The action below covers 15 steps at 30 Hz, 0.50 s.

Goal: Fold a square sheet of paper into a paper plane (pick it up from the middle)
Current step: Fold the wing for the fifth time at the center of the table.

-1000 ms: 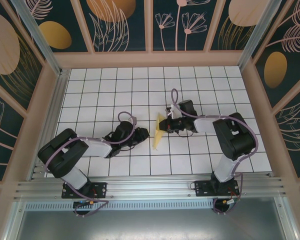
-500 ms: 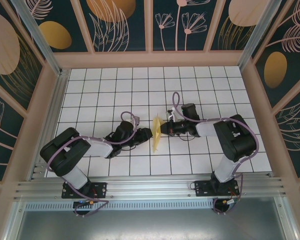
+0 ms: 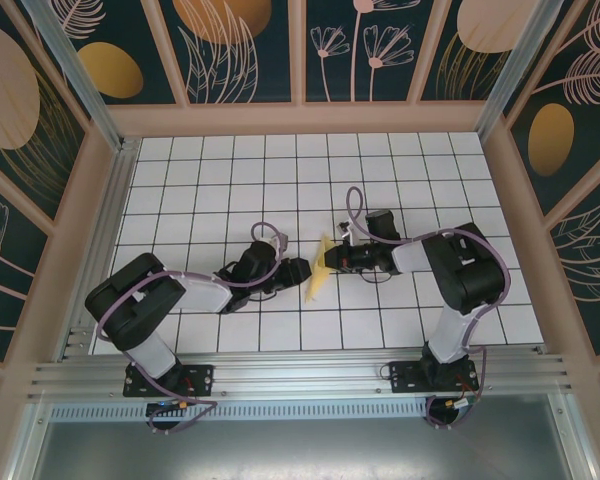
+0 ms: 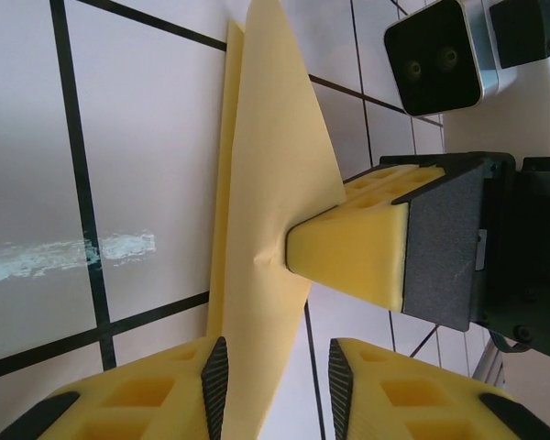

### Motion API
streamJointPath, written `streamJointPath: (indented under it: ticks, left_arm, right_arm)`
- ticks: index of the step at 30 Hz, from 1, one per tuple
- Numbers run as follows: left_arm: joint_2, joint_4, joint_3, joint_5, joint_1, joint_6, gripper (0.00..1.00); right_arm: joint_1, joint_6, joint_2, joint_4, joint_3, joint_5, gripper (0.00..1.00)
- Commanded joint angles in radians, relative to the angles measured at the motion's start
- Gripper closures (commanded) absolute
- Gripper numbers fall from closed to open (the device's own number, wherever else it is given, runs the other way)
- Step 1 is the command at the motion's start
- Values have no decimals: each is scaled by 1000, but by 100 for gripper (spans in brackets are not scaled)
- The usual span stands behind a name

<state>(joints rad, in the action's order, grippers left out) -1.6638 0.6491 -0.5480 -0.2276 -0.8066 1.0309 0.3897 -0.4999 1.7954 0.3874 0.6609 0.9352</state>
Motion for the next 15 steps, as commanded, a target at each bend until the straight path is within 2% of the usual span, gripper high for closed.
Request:
streamJointPath:
  ticks: [1, 6, 15]
  left_arm:
    - [-18, -34, -26, 20, -9, -34, 64]
    - [-33, -73, -51, 27, -28, -48, 63]
    - [-31, -287, -122, 167, -121, -183, 62]
  right_arm:
    - [-7, 3, 16, 39, -6, -13, 100]
    - [-10, 0, 28, 46, -16, -30, 100]
    - [-12, -24, 39, 64, -18, -38, 99]
